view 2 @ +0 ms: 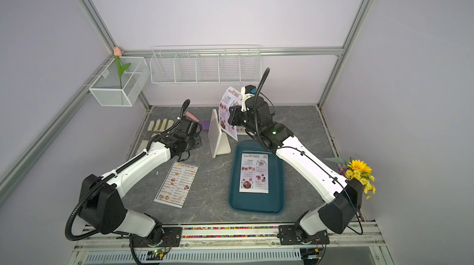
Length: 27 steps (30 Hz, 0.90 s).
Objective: Replace the menus in the menu holders
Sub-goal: Insert the menu into the menu holder.
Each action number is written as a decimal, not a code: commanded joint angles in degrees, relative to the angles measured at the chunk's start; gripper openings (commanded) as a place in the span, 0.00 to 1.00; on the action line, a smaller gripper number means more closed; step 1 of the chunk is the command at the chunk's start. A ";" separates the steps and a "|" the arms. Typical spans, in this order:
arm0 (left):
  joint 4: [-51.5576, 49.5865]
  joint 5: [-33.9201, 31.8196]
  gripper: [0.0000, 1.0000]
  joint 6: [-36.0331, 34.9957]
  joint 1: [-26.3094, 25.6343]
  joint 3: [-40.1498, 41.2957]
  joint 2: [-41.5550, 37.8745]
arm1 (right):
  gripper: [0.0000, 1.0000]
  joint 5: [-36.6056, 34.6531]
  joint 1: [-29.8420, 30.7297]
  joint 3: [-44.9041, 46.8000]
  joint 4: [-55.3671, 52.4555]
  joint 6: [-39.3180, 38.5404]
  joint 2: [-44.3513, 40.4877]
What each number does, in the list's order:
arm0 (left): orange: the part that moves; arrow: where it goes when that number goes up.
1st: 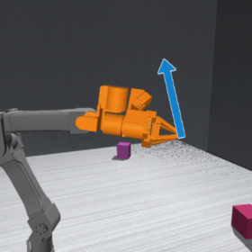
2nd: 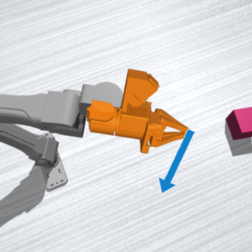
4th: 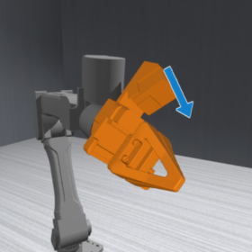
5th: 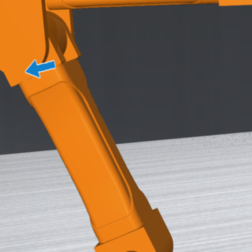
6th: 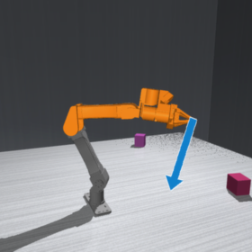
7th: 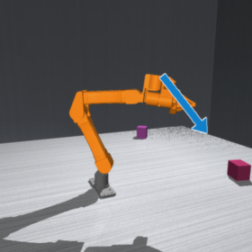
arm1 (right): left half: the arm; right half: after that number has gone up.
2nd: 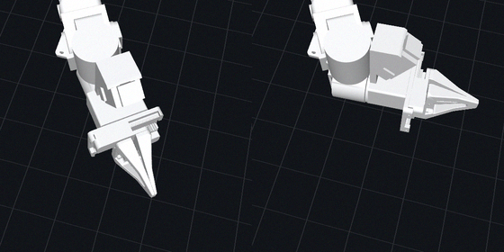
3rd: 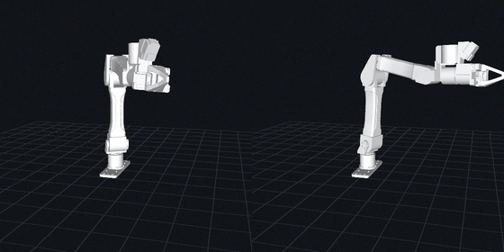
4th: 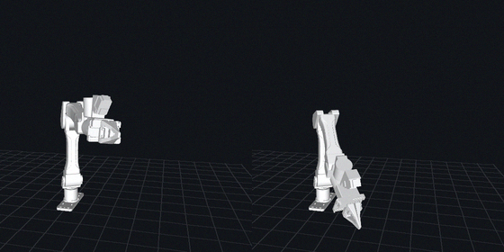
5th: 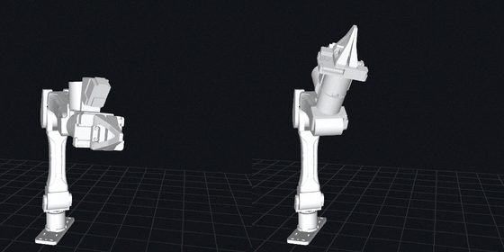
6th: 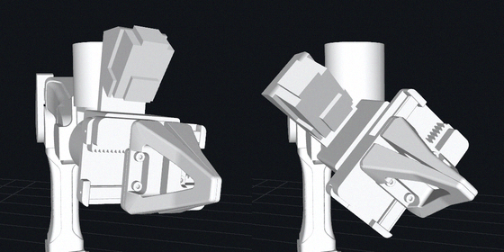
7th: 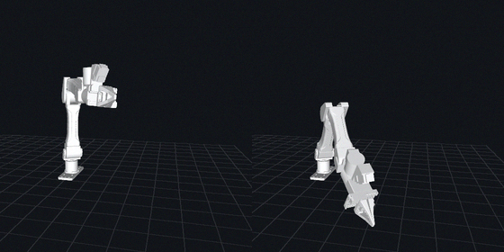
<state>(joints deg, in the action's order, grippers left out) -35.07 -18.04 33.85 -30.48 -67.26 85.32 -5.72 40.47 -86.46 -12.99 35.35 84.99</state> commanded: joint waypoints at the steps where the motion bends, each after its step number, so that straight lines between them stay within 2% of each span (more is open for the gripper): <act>1: -1.14 -0.73 0.41 0.77 0.25 -0.94 -0.56 | 0.07 0.66 -0.39 0.63 1.48 0.77 0.96; 11: -1.23 -0.85 0.41 0.93 0.28 -0.85 -0.73 | 0.07 0.73 -0.47 0.43 1.24 1.30 1.51; 20: -0.95 0.19 0.41 0.95 0.08 -0.85 -0.99 | 0.07 -2.04 -0.91 0.52 1.65 3.17 1.64; 27: -0.88 0.31 0.41 0.94 -0.36 -0.94 -1.49 | 0.07 -0.05 -2.50 0.08 1.26 5.69 3.30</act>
<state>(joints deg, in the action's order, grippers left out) -35.07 -17.74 33.85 -30.55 -67.26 85.25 -6.31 38.57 -86.46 -12.97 39.09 87.24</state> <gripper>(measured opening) 0.409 0.068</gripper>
